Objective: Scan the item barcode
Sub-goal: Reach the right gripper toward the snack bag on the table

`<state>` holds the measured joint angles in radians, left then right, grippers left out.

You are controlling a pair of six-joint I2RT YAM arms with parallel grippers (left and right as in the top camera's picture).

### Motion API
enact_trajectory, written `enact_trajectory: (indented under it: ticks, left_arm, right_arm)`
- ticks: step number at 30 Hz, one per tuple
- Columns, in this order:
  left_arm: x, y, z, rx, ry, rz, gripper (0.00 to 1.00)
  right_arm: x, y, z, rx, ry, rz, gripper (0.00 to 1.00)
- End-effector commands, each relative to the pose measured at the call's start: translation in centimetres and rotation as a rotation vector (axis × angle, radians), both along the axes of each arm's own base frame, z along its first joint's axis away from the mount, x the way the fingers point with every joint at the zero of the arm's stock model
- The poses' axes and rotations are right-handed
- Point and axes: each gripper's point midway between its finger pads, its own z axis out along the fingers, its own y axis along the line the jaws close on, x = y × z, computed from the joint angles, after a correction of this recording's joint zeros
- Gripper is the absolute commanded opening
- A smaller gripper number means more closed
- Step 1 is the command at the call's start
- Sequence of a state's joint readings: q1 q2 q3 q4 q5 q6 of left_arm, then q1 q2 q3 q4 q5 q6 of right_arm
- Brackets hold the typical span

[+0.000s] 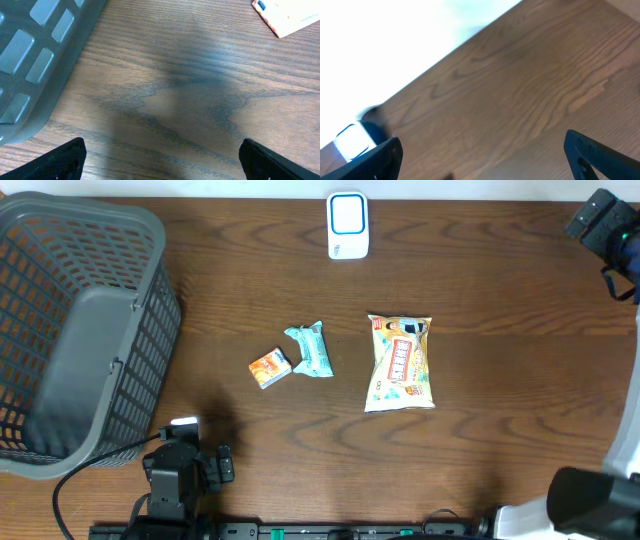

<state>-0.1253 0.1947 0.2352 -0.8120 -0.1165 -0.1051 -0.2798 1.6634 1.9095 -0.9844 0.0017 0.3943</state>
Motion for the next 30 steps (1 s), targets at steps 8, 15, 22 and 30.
enact_trajectory:
  ticks: [8,15,22,30]
  left_arm:
    - [-0.4,0.1,-0.5,-0.001,0.022,0.005,0.98]
    - [-0.4,0.1,-0.5,-0.001,0.022,0.005,0.98]
    - [-0.4,0.1,-0.5,-0.001,0.022,0.005,0.98]
    - [-0.4,0.1,-0.5,-0.001,0.022,0.005,0.98]
  right_arm:
    - [-2.8,12.8,-0.2,0.266,0.02,0.68,0.99]
    - [-5.4,19.0,-4.8,0.243,0.254,0.762,0.99]
    - [-5.7,24.0,-12.6,-0.036,0.445,0.626,0.99]
    - [-4.7,29.6,-18.6,-0.424,0.464,0.52,0.99]
